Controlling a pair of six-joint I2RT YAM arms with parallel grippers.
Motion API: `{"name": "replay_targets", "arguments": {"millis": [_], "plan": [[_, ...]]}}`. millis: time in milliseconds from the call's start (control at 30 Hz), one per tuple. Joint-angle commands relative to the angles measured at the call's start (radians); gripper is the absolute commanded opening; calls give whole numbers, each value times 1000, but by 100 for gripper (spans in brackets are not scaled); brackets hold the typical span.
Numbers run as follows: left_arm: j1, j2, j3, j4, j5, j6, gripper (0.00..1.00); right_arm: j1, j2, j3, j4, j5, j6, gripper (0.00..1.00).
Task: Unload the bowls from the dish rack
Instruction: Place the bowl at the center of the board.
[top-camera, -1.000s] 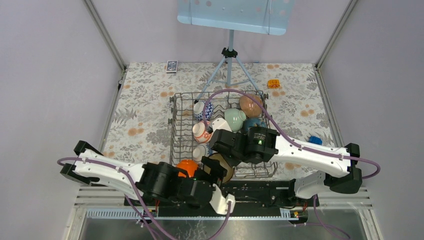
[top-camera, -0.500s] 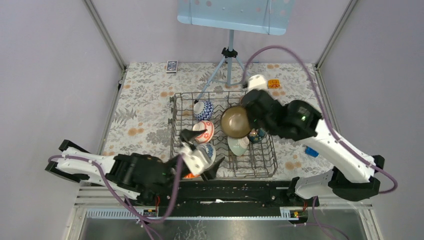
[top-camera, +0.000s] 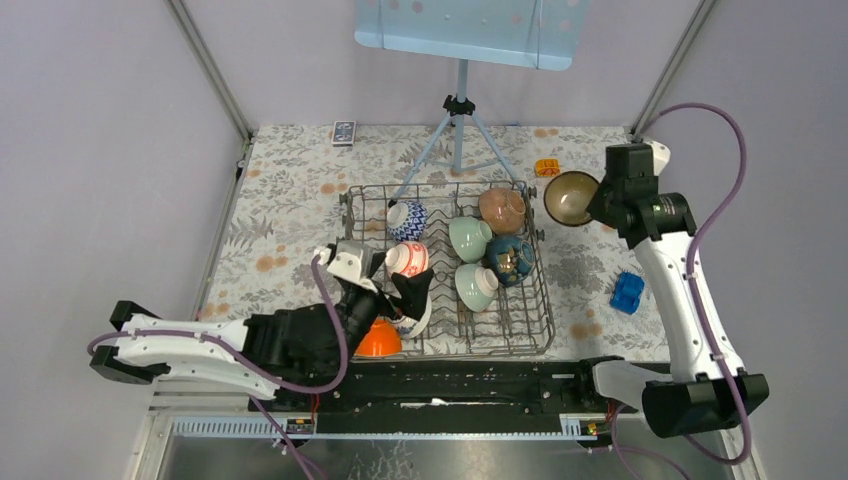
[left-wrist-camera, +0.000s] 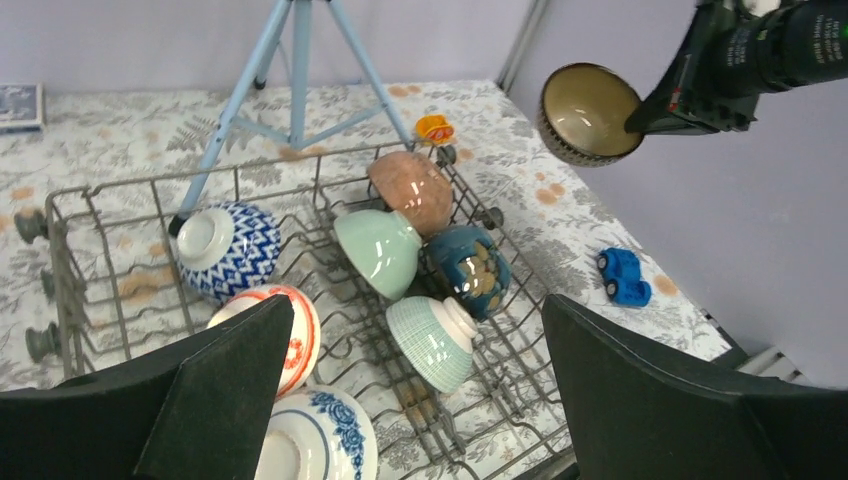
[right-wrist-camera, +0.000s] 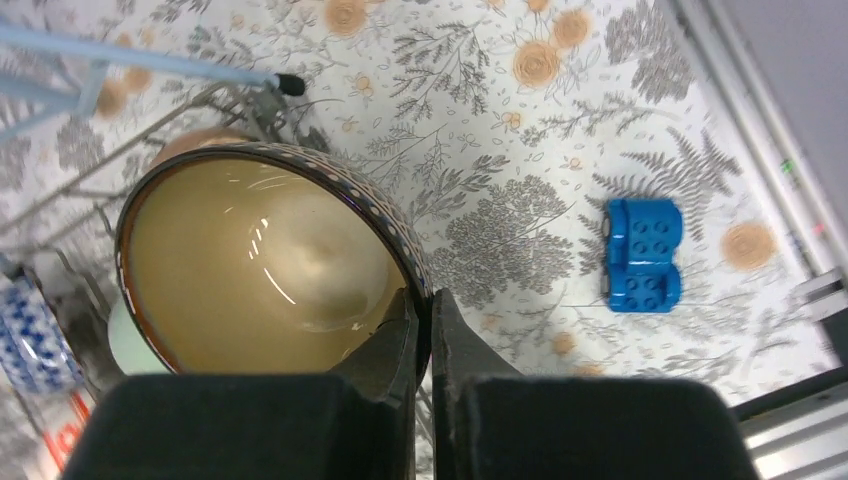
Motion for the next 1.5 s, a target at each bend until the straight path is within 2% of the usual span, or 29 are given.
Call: {"name": "replay_targets", "arguments": {"millis": [0, 100, 200, 333, 467, 667, 933, 1200, 1467], "plan": [[40, 52, 95, -336, -18, -377, 99, -144, 12, -83, 255, -156, 226, 0], [52, 103, 144, -486, -11, -505, 99, -249, 56, -161, 330, -161, 317, 0], [55, 124, 146, -551, 11, -561, 99, -307, 115, -202, 374, -148, 346, 0], [57, 123, 116, -567, 49, -629, 99, -352, 199, -201, 413, -139, 325, 0], [58, 138, 91, -561, 86, -679, 99, -415, 283, -212, 476, -203, 342, 0], [62, 177, 98, -565, 147, -697, 99, -463, 393, -196, 553, -260, 378, 0], [64, 252, 82, -530, 174, -768, 99, -488, 538, -83, 538, -275, 395, 0], [69, 370, 133, -519, 206, -716, 99, -512, 650, 17, 525, -268, 398, 0], [79, 402, 138, -519, 220, -711, 99, -524, 724, 103, 475, -237, 370, 0]]}}
